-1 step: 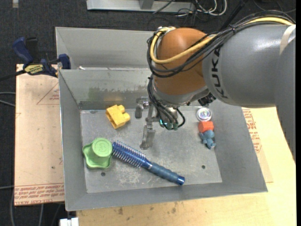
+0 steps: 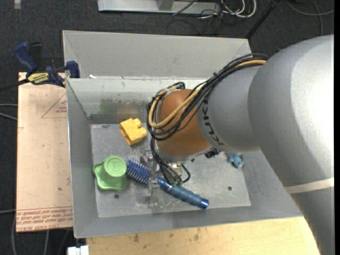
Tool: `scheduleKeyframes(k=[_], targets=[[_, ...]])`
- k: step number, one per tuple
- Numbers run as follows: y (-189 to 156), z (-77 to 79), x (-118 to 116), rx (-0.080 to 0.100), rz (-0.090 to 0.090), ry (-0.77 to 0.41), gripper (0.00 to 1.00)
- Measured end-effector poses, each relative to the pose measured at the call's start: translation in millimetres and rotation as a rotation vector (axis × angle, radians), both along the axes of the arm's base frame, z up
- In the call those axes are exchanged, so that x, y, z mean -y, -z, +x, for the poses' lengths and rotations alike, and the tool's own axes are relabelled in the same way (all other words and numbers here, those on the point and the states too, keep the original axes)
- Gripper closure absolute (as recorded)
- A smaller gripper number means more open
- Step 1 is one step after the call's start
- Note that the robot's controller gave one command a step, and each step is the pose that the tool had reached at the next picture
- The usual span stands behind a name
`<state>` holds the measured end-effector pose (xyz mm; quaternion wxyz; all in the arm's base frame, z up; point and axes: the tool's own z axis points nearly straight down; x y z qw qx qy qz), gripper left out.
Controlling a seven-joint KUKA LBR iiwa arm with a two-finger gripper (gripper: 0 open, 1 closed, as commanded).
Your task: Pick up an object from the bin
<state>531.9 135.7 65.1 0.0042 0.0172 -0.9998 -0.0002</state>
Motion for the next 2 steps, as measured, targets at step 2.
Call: scheduleKeyframes(k=[2], targets=[[-132, -1.3, -2, 0.016, 0.003, 0.032, 1.0]])
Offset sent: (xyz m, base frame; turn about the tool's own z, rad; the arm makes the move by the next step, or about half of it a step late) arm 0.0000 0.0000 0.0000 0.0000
